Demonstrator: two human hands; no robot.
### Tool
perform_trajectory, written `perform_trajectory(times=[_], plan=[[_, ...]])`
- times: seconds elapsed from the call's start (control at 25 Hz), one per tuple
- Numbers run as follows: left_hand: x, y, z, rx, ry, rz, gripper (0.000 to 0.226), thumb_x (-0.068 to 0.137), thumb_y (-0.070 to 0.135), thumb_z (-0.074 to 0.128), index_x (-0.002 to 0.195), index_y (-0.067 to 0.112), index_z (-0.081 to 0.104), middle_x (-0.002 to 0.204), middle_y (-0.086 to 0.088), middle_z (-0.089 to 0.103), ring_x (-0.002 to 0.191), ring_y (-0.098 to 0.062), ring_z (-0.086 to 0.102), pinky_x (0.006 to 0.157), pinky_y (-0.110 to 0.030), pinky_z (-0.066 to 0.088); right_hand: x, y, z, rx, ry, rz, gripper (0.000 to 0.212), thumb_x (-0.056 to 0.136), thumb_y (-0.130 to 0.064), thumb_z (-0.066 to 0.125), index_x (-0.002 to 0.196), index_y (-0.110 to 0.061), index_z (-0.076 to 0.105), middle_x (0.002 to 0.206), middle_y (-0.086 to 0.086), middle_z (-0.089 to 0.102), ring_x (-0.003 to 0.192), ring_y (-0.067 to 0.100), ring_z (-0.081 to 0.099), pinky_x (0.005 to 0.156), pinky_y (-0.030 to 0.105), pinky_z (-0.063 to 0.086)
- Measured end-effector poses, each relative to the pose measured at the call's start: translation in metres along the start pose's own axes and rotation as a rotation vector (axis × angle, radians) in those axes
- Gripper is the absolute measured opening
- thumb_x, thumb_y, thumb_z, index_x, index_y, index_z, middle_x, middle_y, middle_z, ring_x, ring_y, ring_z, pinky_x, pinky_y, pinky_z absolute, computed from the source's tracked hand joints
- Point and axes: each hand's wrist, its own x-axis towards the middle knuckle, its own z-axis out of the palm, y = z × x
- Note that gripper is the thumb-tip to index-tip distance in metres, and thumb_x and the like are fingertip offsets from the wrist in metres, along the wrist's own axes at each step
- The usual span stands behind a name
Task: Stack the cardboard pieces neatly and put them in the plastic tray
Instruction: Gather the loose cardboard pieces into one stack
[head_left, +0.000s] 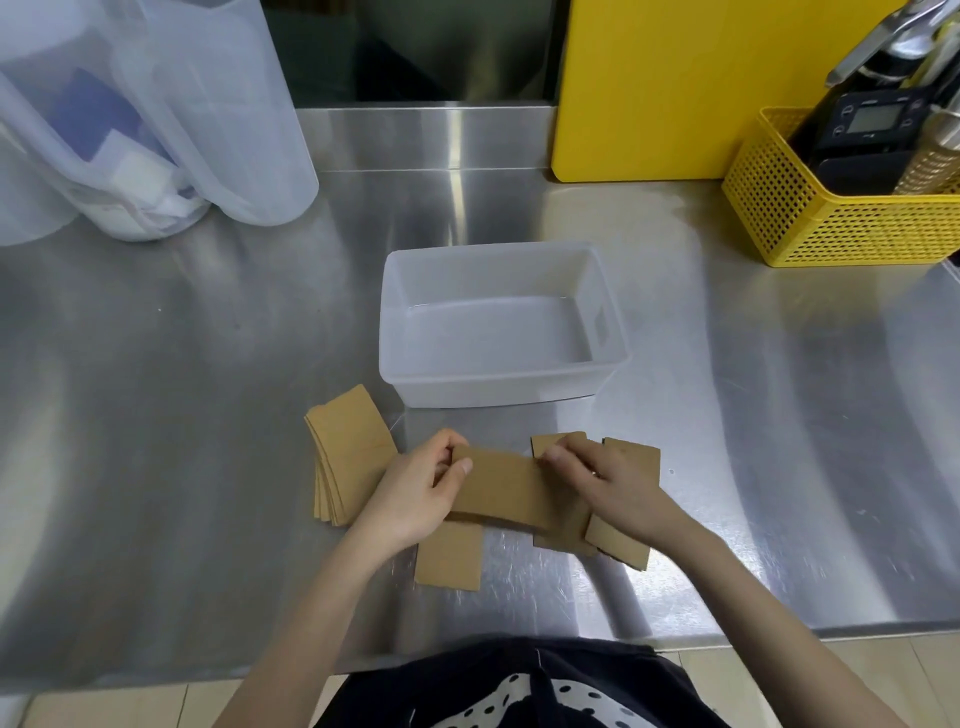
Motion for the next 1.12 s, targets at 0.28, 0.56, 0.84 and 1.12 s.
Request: perform_trajectory(times=[0.28, 0.56, 0.84, 1.12], plan=[[-0.001, 0.006, -0.016, -0.005, 0.176, 0.016, 0.008, 0.091, 0.018, 0.042, 0.087, 0.025, 0.043, 0.084, 0.000, 0.051, 0.072, -0.010, 0.044, 0.061, -0.019, 0.035, 0.017, 0.018, -0.012, -0.367, 0.122, 0.051, 0.041, 0.084, -0.030, 0.057, 0.123, -0.021, 0.047, 0.110, 0.005, 0.052, 0.104, 0.022, 0.054, 0.081, 0.033, 0.044], [-0.002, 0.004, -0.017, -0.011, 0.245, -0.041, 0.004, 0.091, 0.016, 0.042, 0.090, 0.019, 0.044, 0.070, 0.015, 0.044, 0.061, 0.001, 0.039, 0.057, -0.014, 0.037, 0.034, 0.017, 0.005, -0.428, 0.041, 0.202, 0.068, 0.068, -0.032, 0.074, 0.124, -0.017, 0.037, 0.126, 0.014, 0.031, 0.112, 0.030, 0.043, 0.075, 0.028, 0.038], [-0.003, 0.000, -0.018, -0.057, 0.273, -0.070, 0.010, 0.091, 0.013, 0.042, 0.094, 0.007, 0.048, 0.086, -0.007, 0.055, 0.075, -0.018, 0.046, 0.071, -0.029, 0.037, 0.030, 0.017, 0.009, -0.348, 0.082, 0.168, 0.062, 0.068, -0.023, 0.074, 0.114, -0.015, 0.034, 0.102, 0.006, 0.036, 0.094, 0.029, 0.048, 0.069, 0.030, 0.038], [0.001, -0.008, -0.017, -0.101, 0.283, -0.057, 0.010, 0.092, 0.014, 0.038, 0.092, 0.007, 0.045, 0.096, -0.031, 0.060, 0.085, -0.042, 0.057, 0.055, -0.014, 0.045, 0.016, 0.018, 0.003, 0.109, 0.324, -0.007, 0.059, 0.081, -0.002, 0.055, 0.130, -0.026, 0.035, 0.087, 0.010, 0.058, 0.081, 0.025, 0.059, 0.068, 0.019, 0.045]])
